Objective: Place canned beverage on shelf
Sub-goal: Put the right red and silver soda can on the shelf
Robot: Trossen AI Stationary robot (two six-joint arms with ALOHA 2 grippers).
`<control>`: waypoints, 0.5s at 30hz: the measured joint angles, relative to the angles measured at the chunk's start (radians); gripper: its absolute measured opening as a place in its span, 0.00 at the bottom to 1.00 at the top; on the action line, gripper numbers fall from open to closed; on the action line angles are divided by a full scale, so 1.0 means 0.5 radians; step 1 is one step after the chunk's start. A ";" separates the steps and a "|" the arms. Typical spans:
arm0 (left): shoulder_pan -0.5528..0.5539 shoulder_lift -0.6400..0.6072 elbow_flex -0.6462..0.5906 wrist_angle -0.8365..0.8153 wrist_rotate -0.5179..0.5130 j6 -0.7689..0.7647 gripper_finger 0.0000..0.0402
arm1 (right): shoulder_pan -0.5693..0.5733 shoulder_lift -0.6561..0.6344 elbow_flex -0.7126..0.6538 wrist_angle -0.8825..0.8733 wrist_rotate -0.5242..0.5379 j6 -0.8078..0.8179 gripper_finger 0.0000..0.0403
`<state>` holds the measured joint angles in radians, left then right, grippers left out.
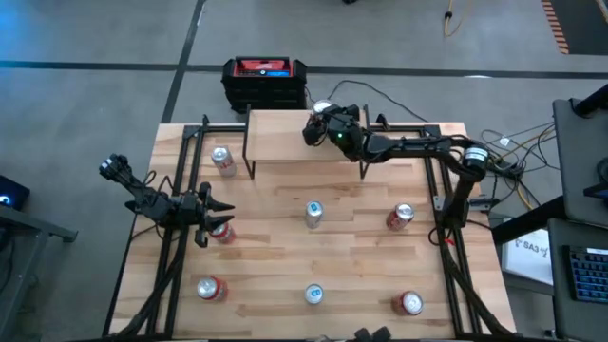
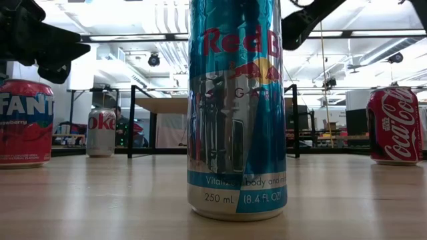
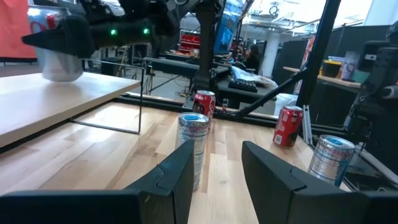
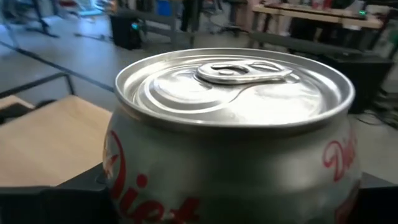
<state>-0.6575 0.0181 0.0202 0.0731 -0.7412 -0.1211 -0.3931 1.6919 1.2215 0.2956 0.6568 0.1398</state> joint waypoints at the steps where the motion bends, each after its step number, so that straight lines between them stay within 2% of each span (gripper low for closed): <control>1: 0.000 0.000 0.000 0.000 0.000 0.001 0.29 | -0.001 -0.043 -0.003 -0.076 0.035 0.035 0.70; 4: 0.000 0.000 0.000 0.000 0.000 0.001 0.29 | -0.031 -0.162 -0.036 -0.231 0.103 0.166 0.70; 6: 0.000 0.000 0.000 0.000 0.000 0.001 0.29 | -0.057 -0.229 -0.109 -0.211 0.129 0.194 0.70; 12: 0.000 0.000 0.000 0.000 0.000 0.001 0.29 | -0.119 -0.401 -0.513 0.298 0.150 0.197 0.70; 15: 0.001 0.000 0.000 0.000 0.000 0.001 0.29 | -0.124 -0.443 -0.678 0.611 0.143 0.093 0.70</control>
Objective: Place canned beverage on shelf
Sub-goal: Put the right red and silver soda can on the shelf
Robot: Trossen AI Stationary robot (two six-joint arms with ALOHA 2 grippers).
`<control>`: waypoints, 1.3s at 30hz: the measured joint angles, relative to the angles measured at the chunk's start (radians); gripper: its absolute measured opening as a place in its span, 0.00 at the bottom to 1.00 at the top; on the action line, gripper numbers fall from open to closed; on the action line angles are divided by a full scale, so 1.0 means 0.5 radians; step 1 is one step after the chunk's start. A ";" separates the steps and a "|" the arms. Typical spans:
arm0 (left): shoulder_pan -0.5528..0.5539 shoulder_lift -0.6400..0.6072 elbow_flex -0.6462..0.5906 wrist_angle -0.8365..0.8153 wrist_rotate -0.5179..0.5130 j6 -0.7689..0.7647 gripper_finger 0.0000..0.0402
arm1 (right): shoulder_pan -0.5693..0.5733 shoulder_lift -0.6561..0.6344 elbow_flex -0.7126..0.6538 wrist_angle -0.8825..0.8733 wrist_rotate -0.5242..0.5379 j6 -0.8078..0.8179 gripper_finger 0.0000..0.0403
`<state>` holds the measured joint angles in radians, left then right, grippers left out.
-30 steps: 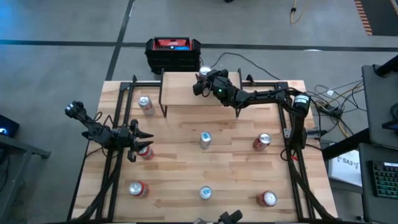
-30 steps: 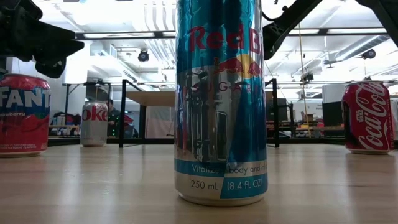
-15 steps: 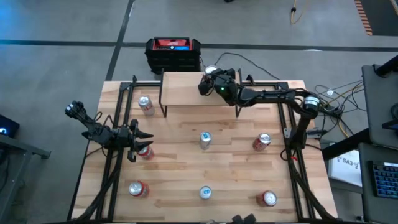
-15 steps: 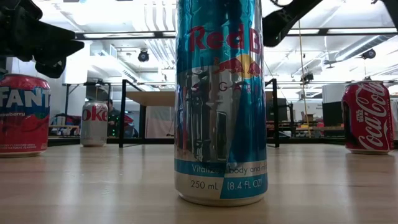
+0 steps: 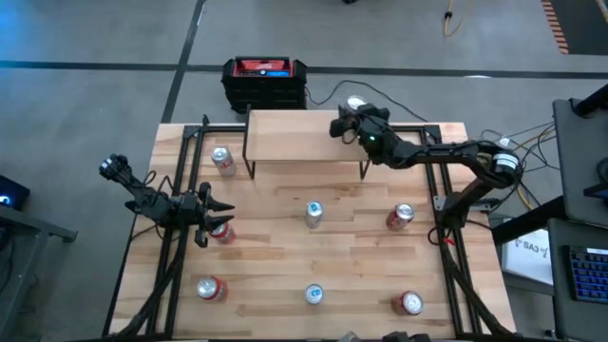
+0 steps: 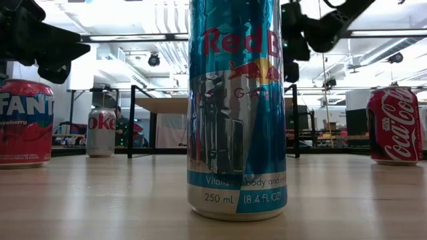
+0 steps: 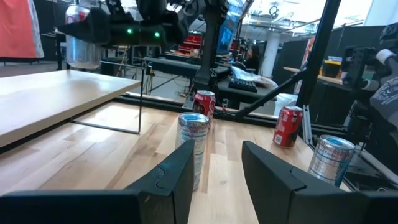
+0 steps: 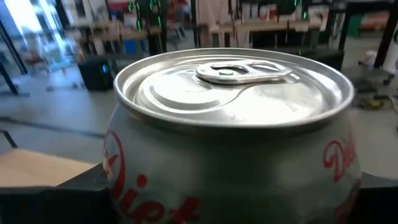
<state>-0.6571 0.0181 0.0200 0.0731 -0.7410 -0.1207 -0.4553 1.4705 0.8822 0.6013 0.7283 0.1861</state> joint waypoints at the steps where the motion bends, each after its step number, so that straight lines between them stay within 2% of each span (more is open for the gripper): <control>1: -0.001 0.000 0.000 0.000 -0.001 0.000 0.29 | 0.000 -0.009 -0.035 0.100 -0.007 -0.072 0.70; 3: 0.000 0.000 0.000 0.000 0.000 0.000 0.29 | 0.002 -0.020 -0.072 0.247 -0.051 -0.210 0.70; 7: -0.001 0.000 0.000 0.000 0.000 -0.001 0.29 | -0.010 -0.004 -0.076 0.210 -0.064 -0.322 0.71; 20: 0.000 0.000 0.000 0.000 0.000 0.000 0.29 | -0.230 0.063 -0.076 0.161 -0.377 -0.055 0.71; 31: -0.001 0.000 0.000 0.000 -0.001 0.000 0.29 | -0.253 0.144 -0.002 0.165 -0.466 -0.213 0.71; 34: -0.001 0.000 0.000 0.000 0.000 0.000 0.29 | -0.253 0.166 0.065 0.094 -0.466 -0.215 0.71; 39: 0.000 0.000 0.000 0.000 0.000 -0.001 0.29 | -0.253 0.169 0.174 -0.222 -0.462 -0.179 0.72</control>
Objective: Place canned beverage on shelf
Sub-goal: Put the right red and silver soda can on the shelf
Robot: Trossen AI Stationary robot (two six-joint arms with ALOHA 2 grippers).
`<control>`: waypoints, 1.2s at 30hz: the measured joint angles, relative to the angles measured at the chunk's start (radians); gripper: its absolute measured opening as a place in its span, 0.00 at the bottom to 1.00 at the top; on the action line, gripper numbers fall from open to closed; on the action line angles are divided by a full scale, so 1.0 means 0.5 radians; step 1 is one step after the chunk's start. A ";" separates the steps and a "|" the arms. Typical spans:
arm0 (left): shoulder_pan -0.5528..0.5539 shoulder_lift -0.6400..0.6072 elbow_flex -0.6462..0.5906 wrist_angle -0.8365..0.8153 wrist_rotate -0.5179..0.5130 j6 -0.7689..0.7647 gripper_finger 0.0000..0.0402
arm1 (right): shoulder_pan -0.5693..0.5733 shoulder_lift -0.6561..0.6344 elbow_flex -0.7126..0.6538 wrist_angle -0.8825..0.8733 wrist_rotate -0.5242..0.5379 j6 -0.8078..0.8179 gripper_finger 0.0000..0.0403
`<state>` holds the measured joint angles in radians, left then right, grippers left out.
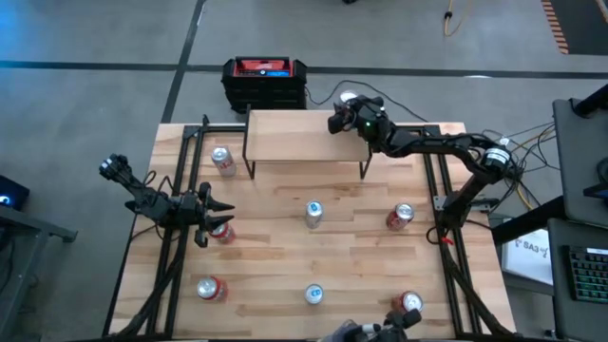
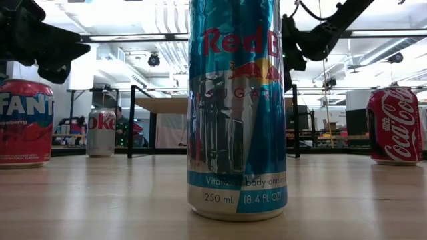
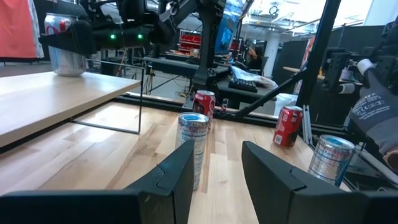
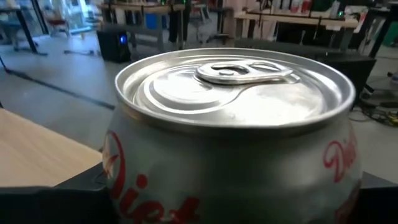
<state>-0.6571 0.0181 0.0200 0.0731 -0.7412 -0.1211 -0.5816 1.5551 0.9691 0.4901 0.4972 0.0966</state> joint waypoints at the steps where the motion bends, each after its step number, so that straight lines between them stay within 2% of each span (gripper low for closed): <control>1: 0.000 0.000 0.000 0.000 0.000 0.001 0.29 | -0.003 -0.002 0.013 -0.037 -0.001 -0.002 0.72; 7: 0.000 0.000 0.000 -0.001 0.000 0.001 0.29 | -0.010 -0.002 0.038 -0.076 0.003 0.014 0.73; 16: -0.001 0.000 0.000 -0.001 0.000 0.000 0.29 | -0.035 -0.002 0.003 -0.064 0.053 0.229 0.74; 28: 0.000 0.000 0.000 -0.001 0.000 0.001 0.29 | -0.027 0.000 -0.004 -0.109 0.037 0.225 0.92; 36: -0.001 0.000 0.000 -0.001 0.000 0.000 0.29 | 0.029 -0.099 -0.006 -0.258 0.037 0.282 0.95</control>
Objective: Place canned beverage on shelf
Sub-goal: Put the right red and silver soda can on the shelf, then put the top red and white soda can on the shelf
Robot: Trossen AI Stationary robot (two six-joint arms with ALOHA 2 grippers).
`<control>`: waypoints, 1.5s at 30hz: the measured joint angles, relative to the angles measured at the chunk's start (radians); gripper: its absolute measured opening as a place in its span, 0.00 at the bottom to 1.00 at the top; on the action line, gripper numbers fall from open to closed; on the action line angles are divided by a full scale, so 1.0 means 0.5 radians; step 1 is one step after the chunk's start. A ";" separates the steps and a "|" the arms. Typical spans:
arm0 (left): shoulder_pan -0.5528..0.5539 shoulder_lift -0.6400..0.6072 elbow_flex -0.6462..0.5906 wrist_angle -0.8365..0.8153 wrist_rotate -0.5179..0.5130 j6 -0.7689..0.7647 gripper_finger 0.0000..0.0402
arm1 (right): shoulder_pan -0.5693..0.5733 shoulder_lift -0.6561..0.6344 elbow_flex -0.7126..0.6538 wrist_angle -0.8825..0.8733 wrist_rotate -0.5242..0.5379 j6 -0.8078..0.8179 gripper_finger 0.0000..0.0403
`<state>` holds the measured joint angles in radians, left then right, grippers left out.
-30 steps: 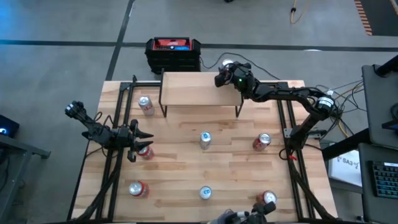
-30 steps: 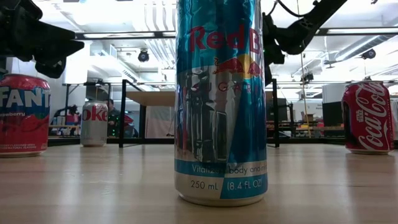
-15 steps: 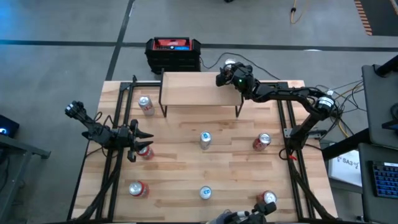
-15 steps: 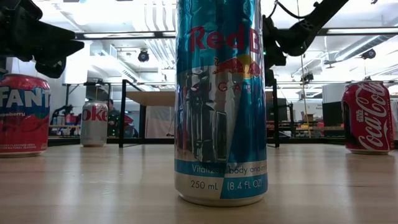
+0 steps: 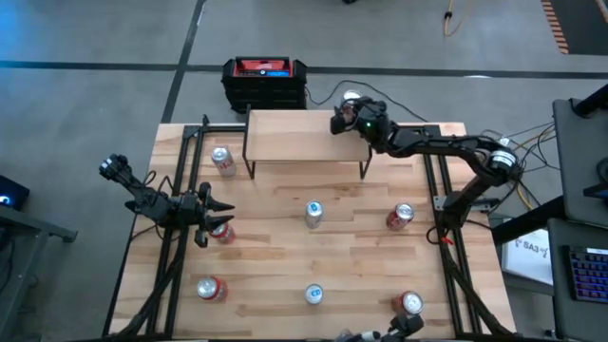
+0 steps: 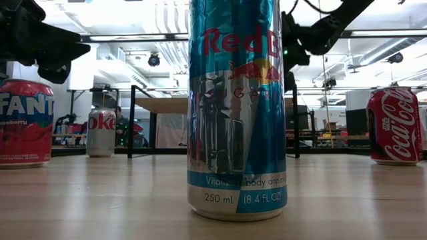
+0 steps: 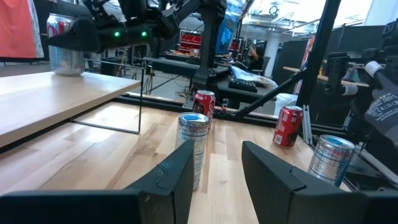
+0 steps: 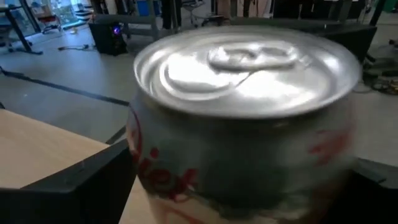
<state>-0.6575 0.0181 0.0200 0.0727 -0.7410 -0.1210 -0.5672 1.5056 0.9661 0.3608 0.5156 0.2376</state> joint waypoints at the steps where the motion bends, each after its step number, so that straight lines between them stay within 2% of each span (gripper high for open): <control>1: 0.000 0.000 0.000 0.000 0.000 0.000 0.29 | 0.003 -0.024 0.000 -0.048 0.000 0.015 0.95; 6: 0.000 0.000 0.000 0.001 0.000 0.000 0.29 | 0.034 -0.110 -0.004 -0.269 0.001 0.103 0.95; 15: 0.000 0.000 0.000 0.001 -0.001 0.000 0.29 | 0.133 -0.234 -0.006 -0.461 -0.026 0.188 0.95; 25: 0.000 0.000 0.000 0.001 0.000 0.000 0.29 | 0.301 -0.498 -0.008 -0.945 -0.037 0.438 0.95; 30: 0.000 0.000 0.000 0.001 0.000 0.000 0.29 | 0.390 -0.654 -0.009 -1.379 -0.055 0.625 0.95; 34: 0.001 0.000 0.000 0.001 0.000 0.000 0.29 | 0.484 -0.830 -0.010 -1.803 -0.177 0.860 0.95; 41: 0.000 0.000 0.000 0.001 0.000 0.000 0.29 | 0.692 -1.208 -0.010 -2.173 -0.381 1.127 0.95; 45: 0.000 0.000 0.000 0.001 0.000 0.000 0.29 | 0.865 -1.268 -0.009 -2.653 -0.435 1.582 0.95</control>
<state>-0.6575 0.0181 0.0200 0.0731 -0.7410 -0.1211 -0.1345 0.8715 0.9615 -0.9655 0.2982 1.0284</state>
